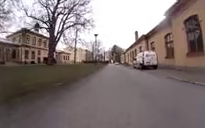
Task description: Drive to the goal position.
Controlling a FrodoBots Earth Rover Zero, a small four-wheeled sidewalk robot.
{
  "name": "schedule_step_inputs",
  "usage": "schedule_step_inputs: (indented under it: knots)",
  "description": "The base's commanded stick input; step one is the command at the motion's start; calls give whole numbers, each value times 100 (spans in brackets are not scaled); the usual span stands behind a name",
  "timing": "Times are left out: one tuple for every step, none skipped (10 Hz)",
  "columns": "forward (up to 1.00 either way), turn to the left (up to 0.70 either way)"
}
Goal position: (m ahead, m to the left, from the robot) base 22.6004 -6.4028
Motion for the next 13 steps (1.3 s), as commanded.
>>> schedule_step_inputs:
  knots:
    - [100, 0]
    - [100, 0]
    - [100, 0]
    - [100, 0]
    - [100, 0]
    - [100, 0]
    - [100, 0]
    - [100, 0]
    - [100, 0]
    - [100, 0]
    - [100, 0]
    - [100, 0]
    - [100, 0]
